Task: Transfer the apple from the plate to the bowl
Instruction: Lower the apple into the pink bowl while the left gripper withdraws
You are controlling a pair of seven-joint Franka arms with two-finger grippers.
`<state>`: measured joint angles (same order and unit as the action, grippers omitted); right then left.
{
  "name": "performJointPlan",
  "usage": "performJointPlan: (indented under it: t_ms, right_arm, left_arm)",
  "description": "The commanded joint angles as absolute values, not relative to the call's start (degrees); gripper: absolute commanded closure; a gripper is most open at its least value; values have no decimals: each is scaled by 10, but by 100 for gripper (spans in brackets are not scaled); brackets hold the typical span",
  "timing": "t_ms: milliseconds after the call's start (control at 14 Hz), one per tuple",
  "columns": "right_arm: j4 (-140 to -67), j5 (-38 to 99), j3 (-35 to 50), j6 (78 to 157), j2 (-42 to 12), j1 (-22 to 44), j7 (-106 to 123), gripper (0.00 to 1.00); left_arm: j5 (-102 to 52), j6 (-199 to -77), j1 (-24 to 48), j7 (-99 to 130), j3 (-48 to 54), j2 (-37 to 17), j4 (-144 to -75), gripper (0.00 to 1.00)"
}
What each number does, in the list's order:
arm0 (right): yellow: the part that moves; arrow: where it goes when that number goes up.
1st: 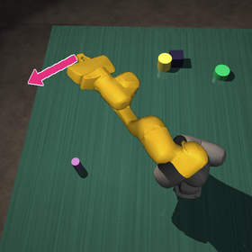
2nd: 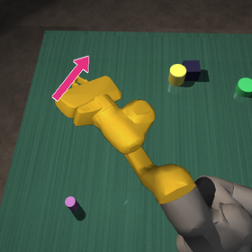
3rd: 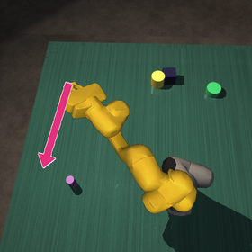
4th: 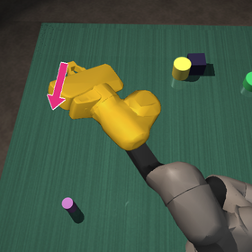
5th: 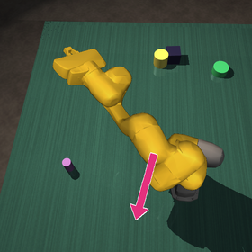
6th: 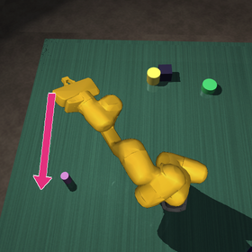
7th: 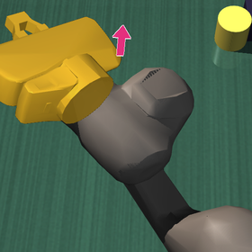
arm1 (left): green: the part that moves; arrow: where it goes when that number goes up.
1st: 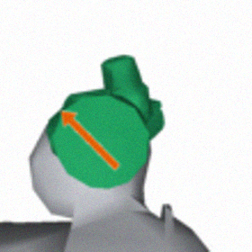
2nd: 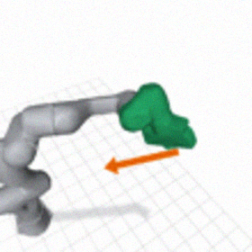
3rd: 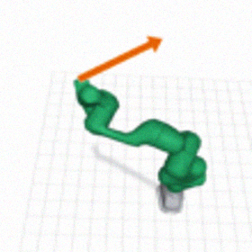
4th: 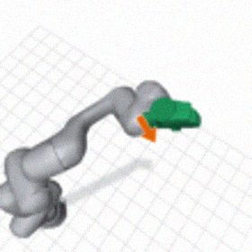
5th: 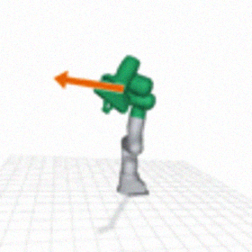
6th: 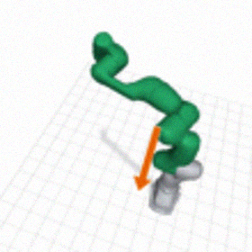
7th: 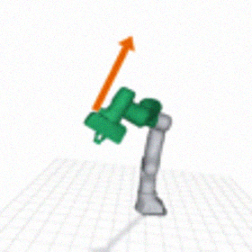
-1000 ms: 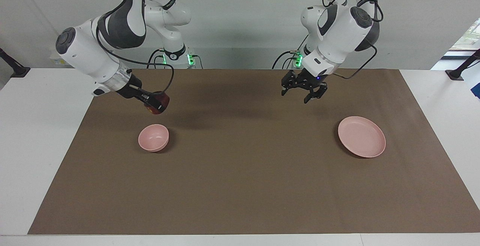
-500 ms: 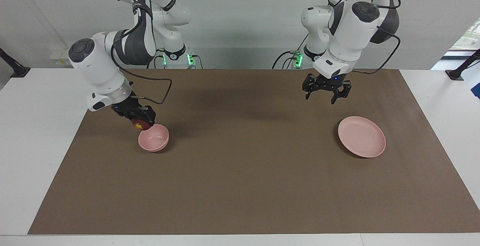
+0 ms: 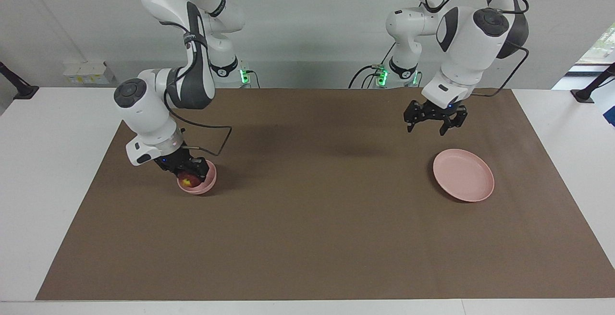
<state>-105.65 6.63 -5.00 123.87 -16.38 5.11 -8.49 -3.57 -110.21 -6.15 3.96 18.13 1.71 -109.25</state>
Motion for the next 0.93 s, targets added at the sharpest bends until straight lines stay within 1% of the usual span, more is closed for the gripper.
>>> performJointPlan:
  t_ms: [0, 143, 214, 286, 357, 429, 500, 571, 643, 714, 786, 857]
  right_arm:
    - [-1061, 58, -47, 1244, -164, 47, -75, 99]
    - [-1066, 59, -47, 1244, -168, 44, -75, 89]
    - [-1070, 60, -47, 1244, -168, 44, -75, 82]
    - [-1072, 61, -47, 1244, -169, 43, -75, 81]
    - [-1073, 61, -47, 1244, -170, 41, -75, 76]
    - [-1074, 61, -47, 1244, -174, 40, -75, 69]
    - [-1074, 61, -47, 1245, -178, 40, -75, 58]
    - [-1074, 61, -47, 1245, -179, 39, -75, 57]
    - [-1074, 61, -47, 1245, -180, 38, -75, 53]
    - [-1074, 61, -47, 1245, -181, 38, -76, 46]
    - [-1074, 61, -47, 1245, -185, 38, -77, 36]
    - [-1073, 62, -47, 1249, -187, 37, -77, 28]
  left_arm:
    - [-29, -1081, -82, 47, 186, 13, -1078, 0]
    - [-27, -1070, -83, 46, 187, 14, -1061, 0]
    - [-26, -1053, -82, 47, 186, 12, -1043, 0]
    - [-25, -1045, -86, 45, 187, 11, -1029, 0]
    - [-25, -1036, -90, 44, 186, 8, -1017, 0]
    - [-25, -1028, -86, 44, 186, 7, -1001, 0]
    - [-25, -1018, -84, 45, 186, 7, -988, 0]
    - [-24, -1000, -84, 45, 186, 7, -970, 0]
    - [-25, -978, -84, 45, 186, 7, -950, 0]
    - [-25, -954, -82, 44, 185, 7, -932, 0]
    - [-25, -939, -79, 44, 184, 5, -917, 0]
    - [-25, -917, -57, 44, 166, 6, -904, 0]
